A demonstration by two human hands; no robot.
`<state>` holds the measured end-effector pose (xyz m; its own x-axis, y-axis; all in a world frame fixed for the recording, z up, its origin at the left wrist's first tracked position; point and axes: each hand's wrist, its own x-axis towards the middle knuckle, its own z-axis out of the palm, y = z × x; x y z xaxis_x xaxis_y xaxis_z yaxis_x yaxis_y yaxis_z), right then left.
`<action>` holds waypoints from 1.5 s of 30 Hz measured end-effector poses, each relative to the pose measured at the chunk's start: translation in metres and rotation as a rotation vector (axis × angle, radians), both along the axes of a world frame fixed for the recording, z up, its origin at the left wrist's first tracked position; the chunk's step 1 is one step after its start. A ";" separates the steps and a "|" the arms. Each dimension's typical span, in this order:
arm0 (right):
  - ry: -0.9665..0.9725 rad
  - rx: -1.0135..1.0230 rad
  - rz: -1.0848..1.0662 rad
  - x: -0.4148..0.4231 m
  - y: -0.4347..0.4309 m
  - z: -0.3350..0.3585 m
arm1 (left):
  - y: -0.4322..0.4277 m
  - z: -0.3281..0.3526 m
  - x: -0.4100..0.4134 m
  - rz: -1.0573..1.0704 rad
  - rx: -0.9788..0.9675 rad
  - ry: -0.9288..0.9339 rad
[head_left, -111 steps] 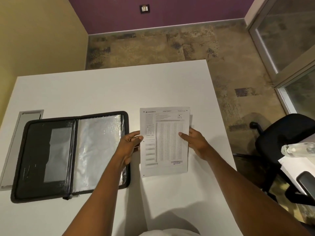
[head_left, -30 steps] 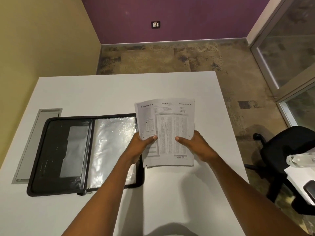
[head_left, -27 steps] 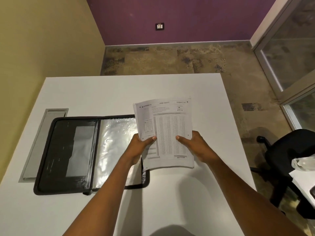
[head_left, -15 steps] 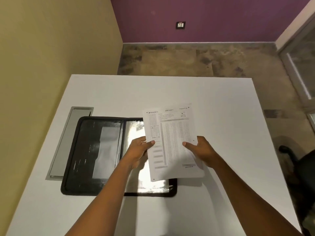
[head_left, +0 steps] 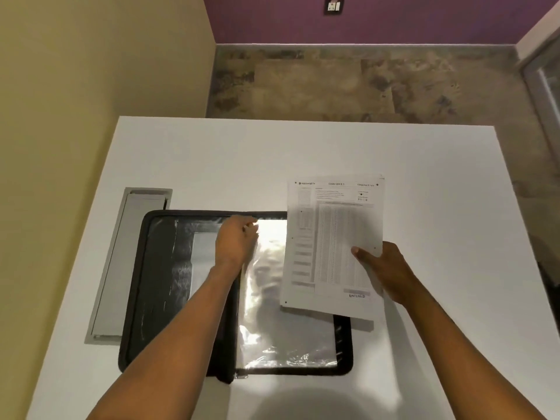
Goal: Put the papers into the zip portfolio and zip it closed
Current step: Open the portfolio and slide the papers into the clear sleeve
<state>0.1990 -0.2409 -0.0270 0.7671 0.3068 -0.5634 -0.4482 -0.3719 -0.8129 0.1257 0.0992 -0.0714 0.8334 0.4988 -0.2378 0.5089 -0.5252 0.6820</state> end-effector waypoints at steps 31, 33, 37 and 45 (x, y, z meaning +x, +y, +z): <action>-0.032 0.036 -0.183 0.026 0.009 0.022 | 0.035 -0.008 0.027 -0.472 0.234 0.062; -0.043 0.022 -0.177 0.027 0.009 0.022 | 0.035 -0.006 0.031 -0.517 0.255 0.065; -0.049 0.013 -0.176 0.028 0.008 0.023 | 0.032 -0.003 0.039 -0.595 0.315 0.025; -0.066 0.027 -0.201 0.026 0.001 0.024 | 0.027 0.009 0.042 -0.618 0.406 -0.040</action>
